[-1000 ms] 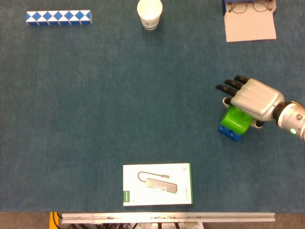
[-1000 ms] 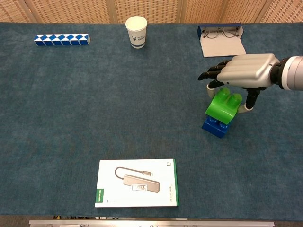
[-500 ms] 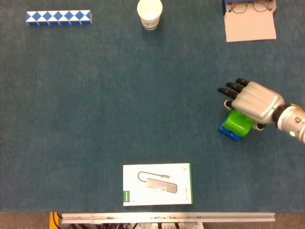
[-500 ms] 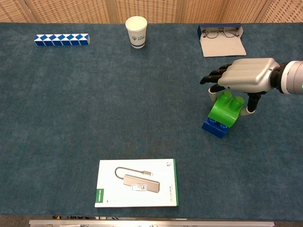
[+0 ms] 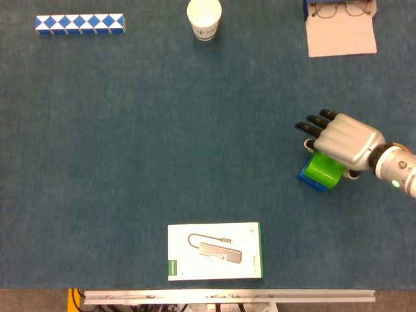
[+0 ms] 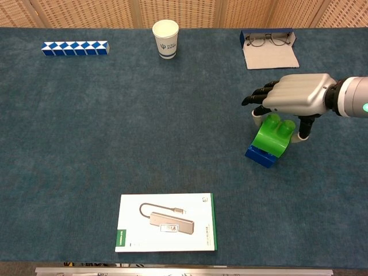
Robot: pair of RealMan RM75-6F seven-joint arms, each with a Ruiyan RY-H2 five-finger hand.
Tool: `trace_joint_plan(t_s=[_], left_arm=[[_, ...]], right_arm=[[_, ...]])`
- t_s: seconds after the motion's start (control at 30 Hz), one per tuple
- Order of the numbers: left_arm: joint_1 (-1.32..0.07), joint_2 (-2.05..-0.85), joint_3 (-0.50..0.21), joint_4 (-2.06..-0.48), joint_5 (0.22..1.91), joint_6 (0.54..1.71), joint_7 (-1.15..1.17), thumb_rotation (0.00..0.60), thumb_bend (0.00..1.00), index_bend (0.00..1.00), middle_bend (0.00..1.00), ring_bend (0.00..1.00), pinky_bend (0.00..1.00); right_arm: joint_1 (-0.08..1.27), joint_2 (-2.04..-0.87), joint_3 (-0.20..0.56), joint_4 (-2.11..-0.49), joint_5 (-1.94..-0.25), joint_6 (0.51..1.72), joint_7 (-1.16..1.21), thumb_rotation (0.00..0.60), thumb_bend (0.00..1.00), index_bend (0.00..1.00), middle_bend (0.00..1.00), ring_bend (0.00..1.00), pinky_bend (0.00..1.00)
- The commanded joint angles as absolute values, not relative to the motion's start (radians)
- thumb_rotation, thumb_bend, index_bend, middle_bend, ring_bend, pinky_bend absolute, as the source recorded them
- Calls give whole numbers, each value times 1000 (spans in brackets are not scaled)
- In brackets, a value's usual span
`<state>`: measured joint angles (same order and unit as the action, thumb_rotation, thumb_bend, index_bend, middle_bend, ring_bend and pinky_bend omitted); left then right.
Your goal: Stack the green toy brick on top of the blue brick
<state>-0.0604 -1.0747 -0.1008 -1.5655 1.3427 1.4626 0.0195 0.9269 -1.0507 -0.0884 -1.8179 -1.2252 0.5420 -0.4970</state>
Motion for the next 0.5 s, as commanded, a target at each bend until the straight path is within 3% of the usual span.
trace_joint_plan(t_s=[0.03, 0.5], left_arm=[[-61, -1075, -100, -1565, 1343, 1461, 19, 600, 76, 443, 363, 263, 334], [-63, -1073, -100, -1562, 1340, 1454, 14, 600, 76, 443, 363, 263, 334]], right_arm=[[932, -1052, -92, -1820, -1217, 543, -506, 600, 182, 425, 61, 0, 109], [977, -1048, -120, -1847, -1143, 553, -598, 600, 181, 429, 61, 0, 109]])
